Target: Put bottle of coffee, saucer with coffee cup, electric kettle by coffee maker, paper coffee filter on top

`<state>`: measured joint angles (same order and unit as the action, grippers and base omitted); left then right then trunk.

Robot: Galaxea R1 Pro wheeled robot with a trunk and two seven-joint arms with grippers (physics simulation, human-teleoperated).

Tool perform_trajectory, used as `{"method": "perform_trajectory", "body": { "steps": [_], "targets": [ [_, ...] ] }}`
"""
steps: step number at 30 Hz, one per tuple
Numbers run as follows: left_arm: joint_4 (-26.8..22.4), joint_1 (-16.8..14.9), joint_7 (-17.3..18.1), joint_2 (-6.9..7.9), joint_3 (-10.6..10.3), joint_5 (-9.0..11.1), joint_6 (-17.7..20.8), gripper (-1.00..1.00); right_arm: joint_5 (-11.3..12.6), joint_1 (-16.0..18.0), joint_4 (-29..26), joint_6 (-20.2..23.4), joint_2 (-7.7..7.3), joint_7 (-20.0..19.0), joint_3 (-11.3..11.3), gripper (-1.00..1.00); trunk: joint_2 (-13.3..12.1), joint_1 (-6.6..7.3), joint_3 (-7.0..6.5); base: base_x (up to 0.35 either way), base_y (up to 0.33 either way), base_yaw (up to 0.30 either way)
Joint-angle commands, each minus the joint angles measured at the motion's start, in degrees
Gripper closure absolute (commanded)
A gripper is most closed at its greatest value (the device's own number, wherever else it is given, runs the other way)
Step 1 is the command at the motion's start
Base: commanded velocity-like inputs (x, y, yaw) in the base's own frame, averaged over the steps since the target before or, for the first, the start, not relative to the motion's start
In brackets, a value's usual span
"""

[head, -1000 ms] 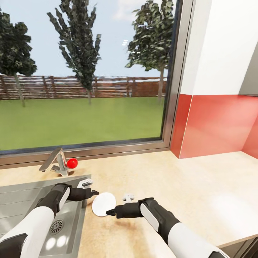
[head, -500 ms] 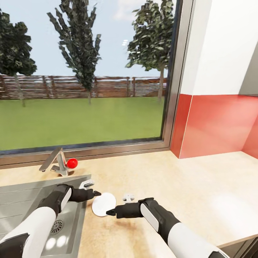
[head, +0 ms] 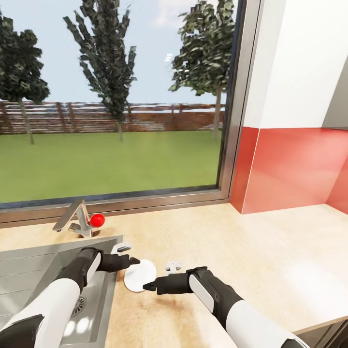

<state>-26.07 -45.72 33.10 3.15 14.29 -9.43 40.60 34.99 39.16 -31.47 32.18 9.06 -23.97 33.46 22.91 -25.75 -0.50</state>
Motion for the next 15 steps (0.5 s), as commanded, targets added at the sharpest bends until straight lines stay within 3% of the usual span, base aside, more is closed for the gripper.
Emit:
{"method": "perform_trajectory", "body": {
  "steps": [1, 15],
  "targets": [
    [2.3, 0.0, 0.4, -0.21, 0.4, -0.5, 0.6, -1.00, 0.2, 0.0, 0.0, 0.2, -0.01, 0.0, 0.1, -1.00, 0.0, -0.04, 0.04, 0.000, 0.000, 0.000],
    [2.4, 0.0, 0.5, -1.03, 0.4, -0.4, 0.6, -1.00, 0.2, 0.0, 0.0, 0.0, 0.16, 0.2, 0.1, -1.00, 0.0, -0.04, 0.04, 0.000, 0.000, 0.000]
  ]
}}
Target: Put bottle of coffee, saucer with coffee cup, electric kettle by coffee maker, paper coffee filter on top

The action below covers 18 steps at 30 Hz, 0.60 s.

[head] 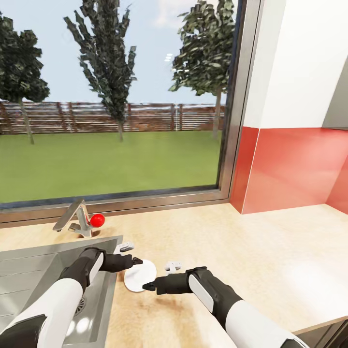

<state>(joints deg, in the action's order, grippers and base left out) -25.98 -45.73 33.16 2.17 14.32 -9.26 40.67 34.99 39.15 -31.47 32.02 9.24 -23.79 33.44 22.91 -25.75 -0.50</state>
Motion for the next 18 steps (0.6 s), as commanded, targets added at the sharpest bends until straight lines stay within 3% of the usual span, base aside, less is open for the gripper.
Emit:
{"method": "perform_trajectory", "body": {
  "steps": [1, 18],
  "targets": [
    [2.3, 0.0, 0.4, -0.06, 0.4, -0.5, 0.6, -1.00, 0.1, 0.0, 0.0, 0.1, -0.01, 0.0, 0.1, -1.00, 0.0, -0.04, 0.04, 0.000, 0.000, 0.000],
    [4.8, 0.0, 0.3, -1.06, 0.4, -0.6, 0.5, -1.00, 0.1, 0.0, 0.1, 0.1, -0.01, 0.1, 0.0, -1.00, 0.0, -0.04, 0.04, 0.000, 0.000, 0.000]
  ]
}}
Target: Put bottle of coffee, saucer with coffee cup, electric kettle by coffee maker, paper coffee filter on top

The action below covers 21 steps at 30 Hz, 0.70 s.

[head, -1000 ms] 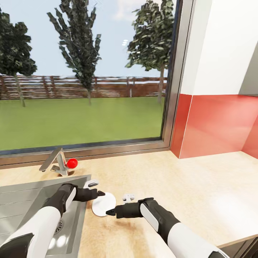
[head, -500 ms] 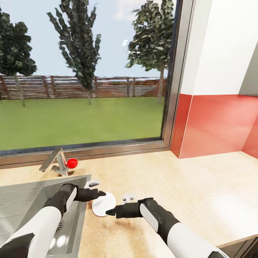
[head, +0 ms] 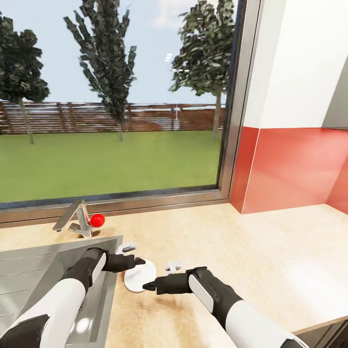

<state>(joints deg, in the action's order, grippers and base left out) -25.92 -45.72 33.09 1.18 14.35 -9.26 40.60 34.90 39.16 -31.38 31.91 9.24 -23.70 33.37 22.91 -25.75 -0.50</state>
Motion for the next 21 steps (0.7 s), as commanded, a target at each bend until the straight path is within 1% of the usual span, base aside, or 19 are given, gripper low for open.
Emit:
{"method": "perform_trajectory", "body": {
  "steps": [1, 11, 14, 15, 16, 21],
  "targets": [
    [4.7, 0.0, 0.4, -0.05, 0.4, -0.6, 0.5, -1.00, 0.2, 0.0, 0.0, 0.2, -0.02, 0.0, 0.1, -1.00, 0.0, -0.04, 0.04, 0.000, 0.000, 0.000],
    [4.9, 0.0, 0.5, -0.12, 0.4, -0.5, 0.6, -1.00, 0.2, 0.0, 0.0, 0.1, -0.02, 0.0, 0.1, -1.00, 0.0, -0.04, 0.04, 0.000, 0.000, 0.000],
    [4.9, 0.0, 0.5, -0.14, 0.4, -0.5, 0.6, -1.00, 0.3, 0.0, 0.5, -0.8, -0.02, 0.0, 0.1, -1.00, 0.0, -0.04, 0.04, 0.000, 0.000, 0.000],
    [4.9, 0.0, 0.5, -0.13, 0.4, -0.5, 0.6, -1.00, 0.4, 0.0, 1.2, -2.3, -0.02, 0.0, 0.1, -1.00, 0.0, -0.04, 0.04, 0.000, 0.000, 0.000],
    [4.9, 0.0, 0.5, -0.12, 0.4, -0.5, 0.6, -1.00, 0.6, 0.0, 2.9, -5.1, 0.04, 0.1, 0.0, -1.00, 0.0, -0.04, 0.04, 0.000, 0.000, 0.000],
    [4.9, 0.0, 0.5, -0.18, 0.4, -0.5, 0.6, -1.00, 0.8, 0.0, 4.9, -8.6, 0.07, 0.1, -0.3, -1.00, 0.0, -0.04, 0.04, 0.000, 0.000, 0.000]
  ]
}}
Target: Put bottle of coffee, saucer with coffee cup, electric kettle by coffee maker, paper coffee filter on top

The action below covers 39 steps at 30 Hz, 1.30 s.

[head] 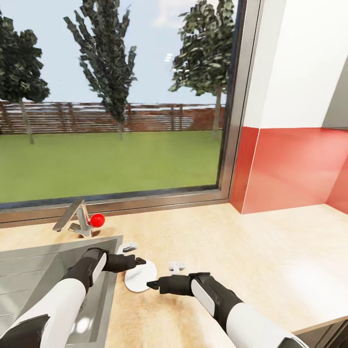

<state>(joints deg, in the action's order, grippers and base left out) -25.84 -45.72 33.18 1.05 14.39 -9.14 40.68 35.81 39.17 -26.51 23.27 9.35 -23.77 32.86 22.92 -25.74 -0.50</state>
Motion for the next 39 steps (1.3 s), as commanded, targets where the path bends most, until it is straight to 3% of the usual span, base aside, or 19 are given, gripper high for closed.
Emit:
{"method": "perform_trajectory", "body": {
  "steps": [1, 12, 39],
  "targets": [
    [4.8, 0.0, 0.4, -0.13, 0.4, -0.6, 0.5, -1.00, -0.1, 0.0, 0.1, -0.1, -0.03, 0.1, 0.2, -1.00, 0.0, -0.04, 0.04, 0.000, 0.000, 0.000],
    [4.8, 0.0, 0.5, -0.74, 0.4, -0.5, 0.5, -1.00, 0.0, 0.0, 0.2, -0.4, -0.03, 0.1, 0.2, -1.00, 0.0, -0.04, 0.04, 0.000, 0.000, 0.000],
    [4.8, 0.0, 0.8, -3.98, 0.4, -0.5, 0.6, -1.00, 0.0, 0.0, 0.2, -0.4, -0.03, 0.1, 0.2, -1.00, 0.0, -0.04, 0.04, 0.000, 0.000, 0.000]
  ]
}}
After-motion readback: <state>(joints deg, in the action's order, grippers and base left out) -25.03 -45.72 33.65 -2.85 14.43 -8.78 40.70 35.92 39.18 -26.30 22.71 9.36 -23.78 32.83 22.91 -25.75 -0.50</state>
